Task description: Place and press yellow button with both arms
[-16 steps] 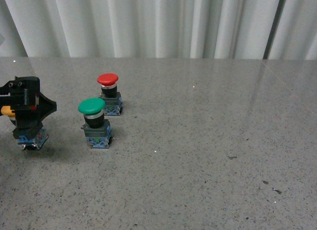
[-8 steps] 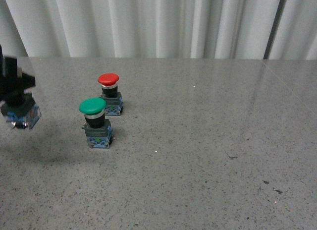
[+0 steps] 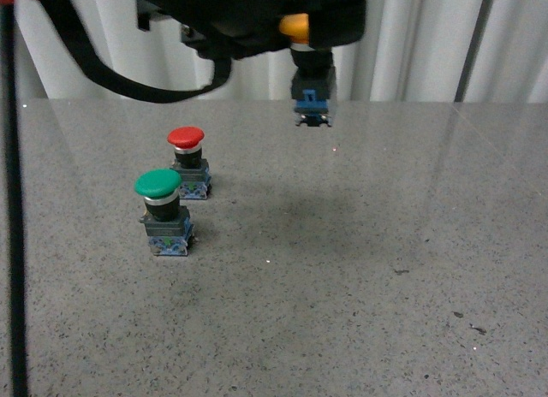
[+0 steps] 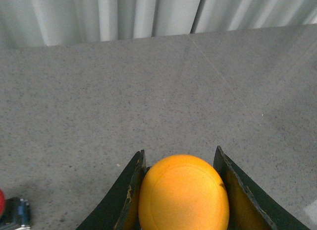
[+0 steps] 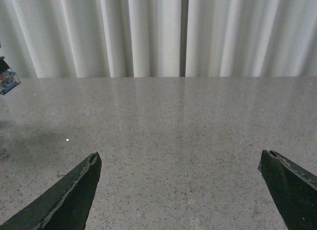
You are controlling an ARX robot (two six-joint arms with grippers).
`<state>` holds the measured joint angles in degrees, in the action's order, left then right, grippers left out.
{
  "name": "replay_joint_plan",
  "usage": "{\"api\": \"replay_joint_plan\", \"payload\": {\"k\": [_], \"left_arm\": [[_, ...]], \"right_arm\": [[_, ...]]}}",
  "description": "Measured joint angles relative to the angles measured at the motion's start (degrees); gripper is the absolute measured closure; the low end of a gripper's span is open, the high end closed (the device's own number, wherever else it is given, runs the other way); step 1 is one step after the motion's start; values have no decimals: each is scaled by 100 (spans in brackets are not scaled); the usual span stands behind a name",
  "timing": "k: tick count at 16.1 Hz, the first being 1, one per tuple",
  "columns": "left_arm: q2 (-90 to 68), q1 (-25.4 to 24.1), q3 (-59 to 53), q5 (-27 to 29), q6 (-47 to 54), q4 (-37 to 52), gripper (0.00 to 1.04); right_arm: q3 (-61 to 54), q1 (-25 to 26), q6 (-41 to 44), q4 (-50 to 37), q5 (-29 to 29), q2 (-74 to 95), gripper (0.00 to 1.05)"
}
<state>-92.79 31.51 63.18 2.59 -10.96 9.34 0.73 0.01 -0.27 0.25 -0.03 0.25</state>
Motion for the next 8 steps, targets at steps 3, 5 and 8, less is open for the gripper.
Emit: {"api": "replay_joint_plan", "payload": {"k": [3, 5, 8], "left_arm": [[-413, 164, 31, 345, -494, 122, 68], [-651, 164, 24, 549, -804, 225, 68], [-1132, 234, 66, 603, -1086, 273, 68]], "right_arm": [[0, 0, 0, 0, 0, 0, 7], [0, 0, 0, 0, 0, 0, 7], [0, 0, -2, 0, 0, 0, 7]]}}
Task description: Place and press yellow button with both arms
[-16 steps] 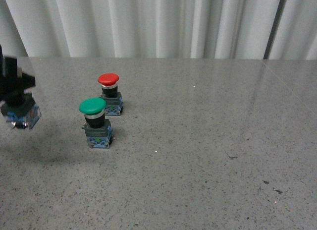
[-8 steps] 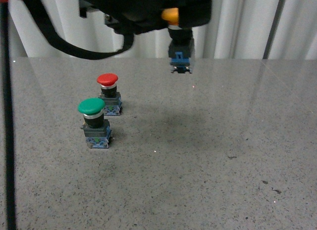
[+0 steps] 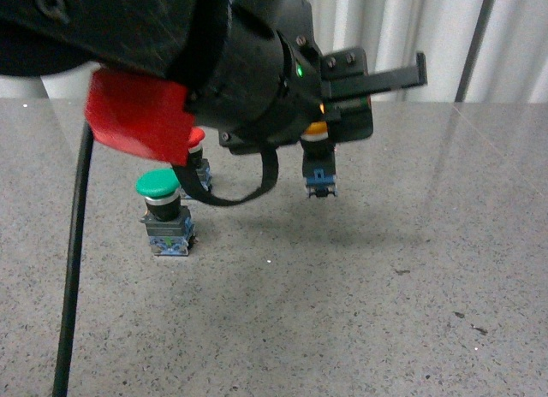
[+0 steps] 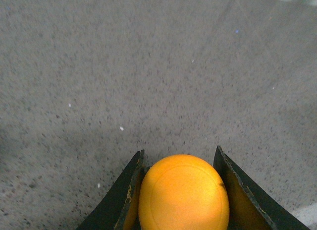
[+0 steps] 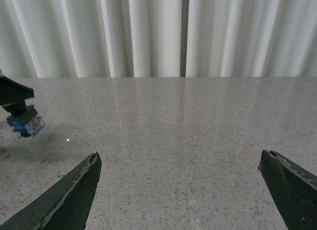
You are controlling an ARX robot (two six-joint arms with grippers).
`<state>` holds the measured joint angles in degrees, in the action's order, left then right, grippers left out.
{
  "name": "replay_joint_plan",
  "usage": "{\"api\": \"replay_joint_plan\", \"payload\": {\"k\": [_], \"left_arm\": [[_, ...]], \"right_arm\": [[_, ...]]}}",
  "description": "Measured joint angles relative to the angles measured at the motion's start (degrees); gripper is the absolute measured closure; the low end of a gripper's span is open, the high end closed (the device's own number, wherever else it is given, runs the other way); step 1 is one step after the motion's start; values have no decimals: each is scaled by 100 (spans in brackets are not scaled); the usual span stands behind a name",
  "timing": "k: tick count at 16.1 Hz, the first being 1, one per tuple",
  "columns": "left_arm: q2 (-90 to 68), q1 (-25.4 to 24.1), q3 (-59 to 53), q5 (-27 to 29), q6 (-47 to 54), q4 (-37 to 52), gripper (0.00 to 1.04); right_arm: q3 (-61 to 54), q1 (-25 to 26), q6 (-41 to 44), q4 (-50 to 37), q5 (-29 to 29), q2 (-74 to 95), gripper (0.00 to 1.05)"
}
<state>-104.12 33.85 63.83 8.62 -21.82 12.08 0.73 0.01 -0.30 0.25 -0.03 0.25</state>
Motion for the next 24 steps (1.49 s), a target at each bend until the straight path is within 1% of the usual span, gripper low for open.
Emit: {"api": "replay_joint_plan", "payload": {"k": [2, 4, 6, 8, 10, 14, 15, 16, 17, 20, 22, 24], "left_arm": [[-560, 293, 389, 190, -223, -13, 68], [-686, 380, 437, 452, -234, -208, 68], [-695, 378, 442, 492, -236, -170, 50], [-695, 378, 442, 494, -234, -168, 47], [-695, 378, 442, 498, -236, -146, 38], [-695, 376, 442, 520, -236, -127, 24], [-695, 374, 439, 518, -234, -105, 18], [-695, 369, 439, 520, -236, -92, 16], [-680, 363, 428, 522, -229, -20, 8], [-219, 306, 289, 573, -81, 232, 7], [564, 232, 9, 686, 461, 605, 7], [1414, 94, -431, 765, 1147, 793, 7]], "right_arm": [[0, 0, 2, 2, 0, 0, 7], [0, 0, 2, 0, 2, 0, 7], [0, 0, 2, 0, 0, 0, 7], [0, 0, 2, 0, 0, 0, 7], [0, 0, 2, 0, 2, 0, 7], [0, 0, 2, 0, 0, 0, 7], [0, 0, 2, 0, 0, 0, 7], [0, 0, 0, 0, 0, 0, 7], [0, 0, 2, 0, 0, 0, 7], [0, 0, 2, 0, 0, 0, 7], [0, 0, 2, 0, 0, 0, 7], [0, 0, 2, 2, 0, 0, 7]]}}
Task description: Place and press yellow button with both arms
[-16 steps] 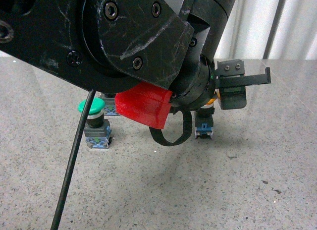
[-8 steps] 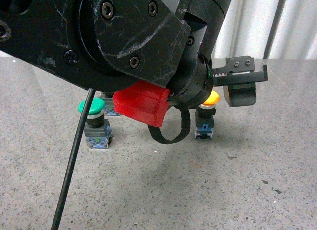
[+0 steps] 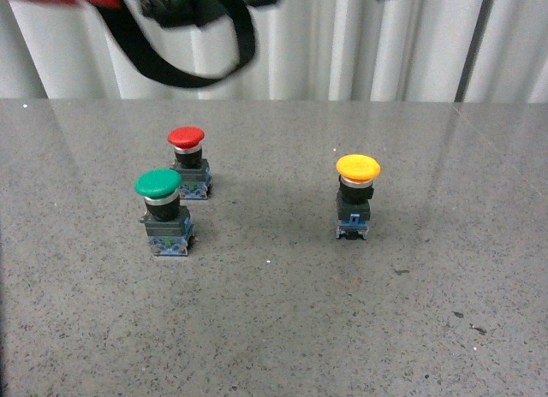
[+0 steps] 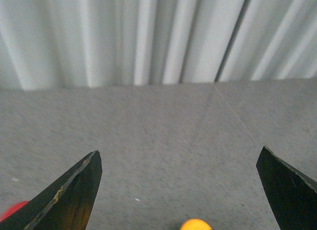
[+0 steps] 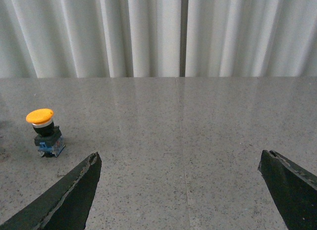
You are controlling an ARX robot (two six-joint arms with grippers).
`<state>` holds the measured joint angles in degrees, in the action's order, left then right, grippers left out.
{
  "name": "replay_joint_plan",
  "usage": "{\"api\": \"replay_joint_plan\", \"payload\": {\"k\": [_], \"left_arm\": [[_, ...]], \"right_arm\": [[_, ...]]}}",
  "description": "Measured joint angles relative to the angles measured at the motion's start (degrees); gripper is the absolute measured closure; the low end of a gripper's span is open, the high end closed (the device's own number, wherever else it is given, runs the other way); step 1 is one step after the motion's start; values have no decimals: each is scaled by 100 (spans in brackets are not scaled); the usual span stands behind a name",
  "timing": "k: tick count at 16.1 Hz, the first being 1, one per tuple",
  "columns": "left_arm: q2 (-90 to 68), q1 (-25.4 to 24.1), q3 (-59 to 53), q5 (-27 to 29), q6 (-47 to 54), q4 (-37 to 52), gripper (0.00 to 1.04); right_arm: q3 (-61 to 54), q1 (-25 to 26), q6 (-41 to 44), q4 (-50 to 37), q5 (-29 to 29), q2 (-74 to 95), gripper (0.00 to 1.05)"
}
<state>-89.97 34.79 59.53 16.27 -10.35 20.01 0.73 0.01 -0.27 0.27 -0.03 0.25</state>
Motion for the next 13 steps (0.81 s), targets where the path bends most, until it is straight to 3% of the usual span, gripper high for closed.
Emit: {"api": "replay_joint_plan", "payload": {"k": [2, 3, 5, 7, 10, 13], "left_arm": [[1307, -330, -737, 146, 1056, 323, 7], [2232, -603, -1292, 780, 1198, 11, 18], [3864, -1478, -2798, 529, 1080, 15, 44], [4500, -1851, -3595, 28, 1064, 243, 70], [4940, -2251, -4319, -380, 1062, 330, 99], [5532, -2638, -4854, -763, 1043, 358, 101]], "right_arm": [[0, 0, -2, -2, 0, 0, 7], [0, 0, 0, -2, 0, 0, 7], [0, 0, -2, 0, 2, 0, 7], [0, 0, 0, -2, -2, 0, 7], [0, 0, 0, 0, 0, 0, 7], [0, 0, -2, -2, 0, 0, 7]]}}
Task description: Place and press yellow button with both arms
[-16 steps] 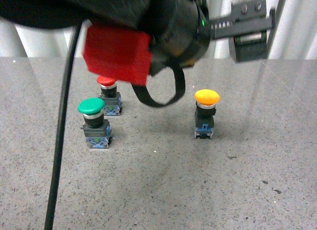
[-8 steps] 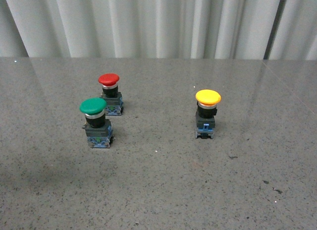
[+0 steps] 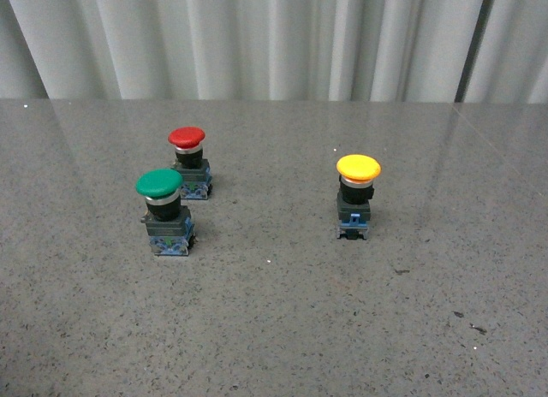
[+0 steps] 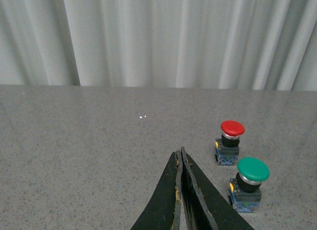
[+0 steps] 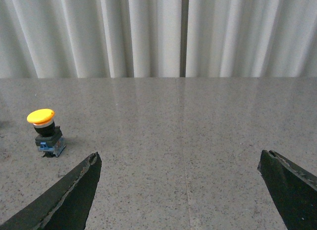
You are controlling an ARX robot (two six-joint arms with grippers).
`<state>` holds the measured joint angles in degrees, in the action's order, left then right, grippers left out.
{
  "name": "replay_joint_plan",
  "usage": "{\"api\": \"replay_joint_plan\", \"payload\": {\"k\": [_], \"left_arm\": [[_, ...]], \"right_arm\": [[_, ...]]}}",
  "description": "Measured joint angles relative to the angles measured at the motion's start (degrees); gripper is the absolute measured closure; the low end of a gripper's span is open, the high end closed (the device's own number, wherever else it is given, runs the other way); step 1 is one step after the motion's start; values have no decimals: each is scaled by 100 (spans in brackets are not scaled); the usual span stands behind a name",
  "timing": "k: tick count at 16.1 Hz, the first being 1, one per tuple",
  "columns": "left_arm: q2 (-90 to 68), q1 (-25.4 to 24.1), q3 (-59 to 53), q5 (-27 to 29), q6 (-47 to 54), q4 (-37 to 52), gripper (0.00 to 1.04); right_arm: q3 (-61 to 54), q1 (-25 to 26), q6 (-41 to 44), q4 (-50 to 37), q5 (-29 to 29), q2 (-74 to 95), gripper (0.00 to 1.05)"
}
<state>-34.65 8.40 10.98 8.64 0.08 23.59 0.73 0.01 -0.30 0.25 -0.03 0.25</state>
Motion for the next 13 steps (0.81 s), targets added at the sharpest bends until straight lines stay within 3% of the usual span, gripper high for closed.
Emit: {"api": "replay_joint_plan", "payload": {"k": [3, 5, 13], "left_arm": [[485, -273, -372, -275, 0, -138, 101], [789, -855, -533, -791, -2, -278, 101], [1696, -835, -857, -863, -4, -833, 101]], "right_arm": [[0, 0, 2, 0, 0, 0, 7], [0, 0, 2, -2, 2, 0, 7], [0, 0, 2, -2, 0, 0, 7]]}}
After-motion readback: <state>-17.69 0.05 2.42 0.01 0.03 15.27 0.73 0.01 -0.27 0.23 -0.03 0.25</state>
